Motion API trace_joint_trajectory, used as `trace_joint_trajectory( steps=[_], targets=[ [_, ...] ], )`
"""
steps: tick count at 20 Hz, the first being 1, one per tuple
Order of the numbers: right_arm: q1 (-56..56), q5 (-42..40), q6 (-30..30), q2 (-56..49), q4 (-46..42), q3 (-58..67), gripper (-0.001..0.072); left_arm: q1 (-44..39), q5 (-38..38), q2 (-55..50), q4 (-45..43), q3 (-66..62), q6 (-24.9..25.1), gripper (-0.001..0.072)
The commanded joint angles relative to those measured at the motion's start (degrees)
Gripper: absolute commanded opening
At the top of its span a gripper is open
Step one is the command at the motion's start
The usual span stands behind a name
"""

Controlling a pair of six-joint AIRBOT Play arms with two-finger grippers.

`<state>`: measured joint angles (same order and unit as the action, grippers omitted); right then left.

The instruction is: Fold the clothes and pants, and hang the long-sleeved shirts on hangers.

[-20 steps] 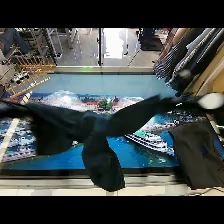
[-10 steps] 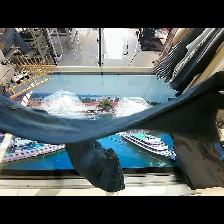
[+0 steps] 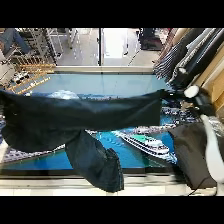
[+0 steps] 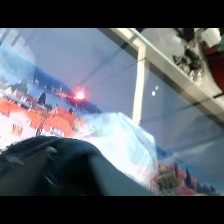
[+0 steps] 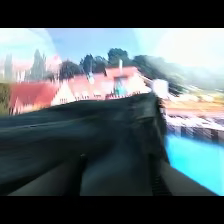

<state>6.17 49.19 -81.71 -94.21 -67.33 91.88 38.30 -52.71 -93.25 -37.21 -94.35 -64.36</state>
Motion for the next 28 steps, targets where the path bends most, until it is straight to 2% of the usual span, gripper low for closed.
trace_joint_trajectory(
  steps=[1,2,4,6,7,8,9,11,14,17,20,23,24,25,26,28],
  targets=[
    [-0.5,5.1,-2.8,-8.9,1.0,8.4,0.0474,-2.2,9.9,-6.8,-2.8,-2.2,-0.3,0.0593],
    [0.7,10.0,-2.2,-7.5,-0.2,8.6,0.0474,0.0,6.4,-6.2,-6.8,-3.4,-1.3,0.0593],
    [3.3,21.4,-0.1,-4.9,-0.2,7.5,0.0473,5.3,-4.9,-4.1,-20.5,-4.1,-7.7,0.059],
    [4.4,29.8,3.5,-0.5,2.6,-0.8,0.0472,10.1,-21.0,-3.5,-37.9,-3.7,-13.7,0.0587],
    [4.1,30.2,5.5,2.7,5.6,-7.7,0.0472,12.2,-26.6,-3.4,-42.2,-1.7,-13.9,0.0544],
    [3.6,29.2,8.0,6.3,9.7,-16.0,0.0473,14.3,-29.4,-3.1,-41.1,1.3,-13.7,0.0471],
    [2.7,27.5,10.8,10.3,14.7,-25.3,0.0474,16.1,-29.4,-2.3,-37.0,6.0,-12.8,0.0471],
    [0.6,25.6,16.3,16.9,23.6,-41.7,0.0475,18.1,-24.5,-0.2,-30.4,16.0,-10.1,0.0471],
    [-5.6,24.8,20.3,20.9,29.9,-54.7,0.0474,18.1,-15.8,0.7,-23.6,25.4,-5.7,0.0473],
    [-16.2,16.2,19.4,19.8,28.9,-56.1,0.0474,16.3,-11.8,0.6,-14.1,28.3,0.1,0.0473],
    [-25.5,4.2,18.7,16.9,30.4,-53.8,0.0474,14.7,-10.0,0.5,-11.6,28.3,0.7,0.0473],
    [-30.1,3.9,18.5,9.8,31.6,-48.3,0.0474,13.8,-10.1,0.0,-11.5,28.3,0.7,0.0473],
    [-31.2,3.9,18.6,7.6,31.6,-46.2,0.0434,13.7,-10.5,0.0,-11.6,28.3,0.7,0.0473],
    [-31.8,3.8,18.7,6.1,31.5,-44.2,0.0254,13.7,-11.0,0.0,-11.6,28.3,0.7,0.0473],
    [-32.0,3.9,19.4,5.6,31.2,-42.2,0.0042,13.7,-11.7,0.0,-11.5,28.3,0.7,0.0473],
    [-30.6,8.4,19.9,9.4,30.3,-38.8,0.0037,14.1,-13.1,0.2,-11.6,28.2,0.8,0.0473]
  ],
)
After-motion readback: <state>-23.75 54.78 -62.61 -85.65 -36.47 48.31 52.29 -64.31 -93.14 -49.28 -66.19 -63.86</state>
